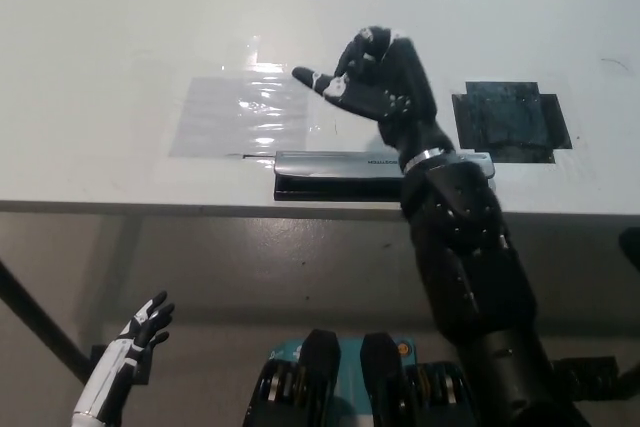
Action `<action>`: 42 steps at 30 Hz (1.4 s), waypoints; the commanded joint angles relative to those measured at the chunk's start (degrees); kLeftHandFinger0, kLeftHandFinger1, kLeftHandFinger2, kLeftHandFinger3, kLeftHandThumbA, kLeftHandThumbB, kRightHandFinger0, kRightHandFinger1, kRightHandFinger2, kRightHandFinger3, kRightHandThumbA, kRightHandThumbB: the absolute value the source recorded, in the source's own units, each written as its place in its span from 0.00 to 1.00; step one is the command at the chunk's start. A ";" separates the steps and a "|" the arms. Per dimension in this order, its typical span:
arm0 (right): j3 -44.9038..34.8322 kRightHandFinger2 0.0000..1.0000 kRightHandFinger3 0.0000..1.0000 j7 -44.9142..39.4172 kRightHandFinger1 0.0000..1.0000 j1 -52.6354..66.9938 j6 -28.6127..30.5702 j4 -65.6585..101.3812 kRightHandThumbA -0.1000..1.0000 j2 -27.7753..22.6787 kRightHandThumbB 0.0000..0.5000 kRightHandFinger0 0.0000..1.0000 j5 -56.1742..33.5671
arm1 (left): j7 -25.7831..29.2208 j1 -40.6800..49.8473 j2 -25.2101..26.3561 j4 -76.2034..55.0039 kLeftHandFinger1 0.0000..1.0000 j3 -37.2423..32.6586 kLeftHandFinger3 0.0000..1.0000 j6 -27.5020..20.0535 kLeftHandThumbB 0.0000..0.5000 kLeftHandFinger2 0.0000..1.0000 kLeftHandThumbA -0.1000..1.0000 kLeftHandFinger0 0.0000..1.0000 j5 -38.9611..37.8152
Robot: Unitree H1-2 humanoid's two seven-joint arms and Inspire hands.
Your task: The paper pin puncher is placed at the center of the table and close to the robot and the robot uses its right fist to press on the paper pin puncher
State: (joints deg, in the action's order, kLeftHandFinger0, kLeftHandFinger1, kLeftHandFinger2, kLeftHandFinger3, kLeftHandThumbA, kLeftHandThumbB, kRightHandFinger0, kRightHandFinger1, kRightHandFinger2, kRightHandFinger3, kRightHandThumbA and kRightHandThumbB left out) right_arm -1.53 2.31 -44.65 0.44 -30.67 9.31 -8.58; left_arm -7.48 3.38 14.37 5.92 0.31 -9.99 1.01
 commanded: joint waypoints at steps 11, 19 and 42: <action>-1.34 0.33 0.27 1.90 0.10 -4.97 13.82 -21.26 1.00 1.20 0.39 0.01 1.20 | -0.79 -0.59 0.95 -1.91 1.00 -0.06 1.00 -1.67 0.45 1.00 1.00 1.00 0.11; -0.73 0.29 0.22 2.87 0.05 -2.85 20.81 -35.50 1.00 0.66 0.30 0.00 2.81 | -0.95 -0.73 0.84 -1.59 1.00 -0.03 1.00 -2.18 0.44 1.00 1.00 1.00 -0.36; 1.96 0.39 0.20 3.64 0.13 8.19 23.12 -50.39 1.00 0.49 0.40 0.00 6.26 | -1.14 0.95 0.61 -1.61 1.00 -0.28 1.00 -2.06 0.41 1.00 1.00 1.00 -0.52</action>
State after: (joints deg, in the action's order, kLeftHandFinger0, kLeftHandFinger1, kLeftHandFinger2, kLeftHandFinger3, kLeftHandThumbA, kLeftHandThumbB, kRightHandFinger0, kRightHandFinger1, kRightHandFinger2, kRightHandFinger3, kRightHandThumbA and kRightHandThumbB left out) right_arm -0.25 3.84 -49.15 30.12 -70.50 9.83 -3.72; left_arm -7.49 4.21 14.34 5.93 0.27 -10.00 1.00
